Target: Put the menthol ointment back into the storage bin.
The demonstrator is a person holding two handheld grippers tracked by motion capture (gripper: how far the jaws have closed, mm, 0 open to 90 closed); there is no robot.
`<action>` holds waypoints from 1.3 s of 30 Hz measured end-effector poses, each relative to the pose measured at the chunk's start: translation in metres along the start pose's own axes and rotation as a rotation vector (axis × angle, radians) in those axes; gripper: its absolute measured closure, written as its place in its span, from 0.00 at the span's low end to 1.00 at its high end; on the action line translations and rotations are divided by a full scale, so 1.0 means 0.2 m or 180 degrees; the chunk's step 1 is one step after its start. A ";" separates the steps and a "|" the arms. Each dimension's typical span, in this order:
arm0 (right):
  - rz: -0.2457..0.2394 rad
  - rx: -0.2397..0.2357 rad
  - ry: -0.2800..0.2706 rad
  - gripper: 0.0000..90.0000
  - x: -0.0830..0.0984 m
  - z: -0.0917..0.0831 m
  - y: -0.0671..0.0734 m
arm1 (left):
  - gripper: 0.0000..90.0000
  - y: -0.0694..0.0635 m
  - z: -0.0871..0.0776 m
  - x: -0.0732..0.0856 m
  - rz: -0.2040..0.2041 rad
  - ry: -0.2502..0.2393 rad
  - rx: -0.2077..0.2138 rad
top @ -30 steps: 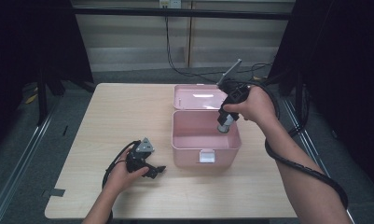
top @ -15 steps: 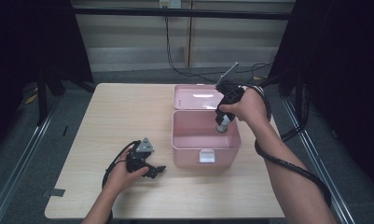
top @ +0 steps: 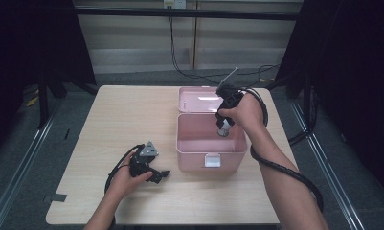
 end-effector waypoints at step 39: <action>0.0210 0.0078 -0.0066 0.56 -0.03 0.26 -0.04 | 0.07 0.00 0.00 0.00 0.0001 -0.0002 0.0000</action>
Point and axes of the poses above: each handheld gripper's, and its own axes: z roughly forward along the jaws, x roughly out of its underside, y roughly to its left, the point moved 8 cm from there along z, roughly forward along the jaws, and after that the axes turned 3 degrees about -y, right-handed, at the moved point
